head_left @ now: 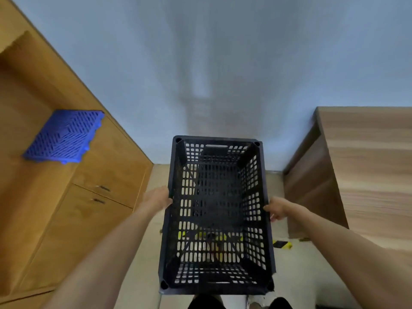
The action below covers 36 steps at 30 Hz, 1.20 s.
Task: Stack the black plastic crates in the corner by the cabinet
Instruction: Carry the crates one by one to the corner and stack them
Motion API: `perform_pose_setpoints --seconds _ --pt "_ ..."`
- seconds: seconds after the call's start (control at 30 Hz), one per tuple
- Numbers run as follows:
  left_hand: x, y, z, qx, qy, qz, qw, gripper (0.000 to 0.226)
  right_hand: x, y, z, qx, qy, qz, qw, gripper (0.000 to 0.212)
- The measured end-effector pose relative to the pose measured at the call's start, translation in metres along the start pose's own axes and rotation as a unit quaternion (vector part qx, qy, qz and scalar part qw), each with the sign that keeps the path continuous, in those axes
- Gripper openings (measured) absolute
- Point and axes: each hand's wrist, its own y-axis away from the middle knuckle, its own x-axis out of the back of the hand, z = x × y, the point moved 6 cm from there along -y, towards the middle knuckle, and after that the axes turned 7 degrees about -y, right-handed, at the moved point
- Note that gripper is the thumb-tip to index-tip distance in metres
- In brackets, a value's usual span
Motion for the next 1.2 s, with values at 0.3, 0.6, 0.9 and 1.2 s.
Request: perform_pose_setpoints --seconds 0.3,0.6,0.9,1.2 --pt "0.063 -0.143 0.007 -0.093 -0.032 -0.015 0.995 0.042 0.035 -0.069 -0.040 -0.078 -0.044 0.029 0.996 0.038" --pt "0.069 -0.233 0.038 -0.135 -0.060 0.018 0.989 0.035 0.047 -0.135 -0.047 -0.134 -0.101 -0.022 0.986 0.030" --pt "0.029 -0.277 0.073 -0.114 -0.047 0.003 0.992 0.028 0.072 -0.198 -0.038 -0.138 -0.053 -0.009 0.989 0.022" --pt "0.012 -0.310 0.072 -0.070 -0.018 -0.014 0.997 0.032 0.078 -0.241 -0.054 -0.065 0.060 0.055 0.995 0.026"
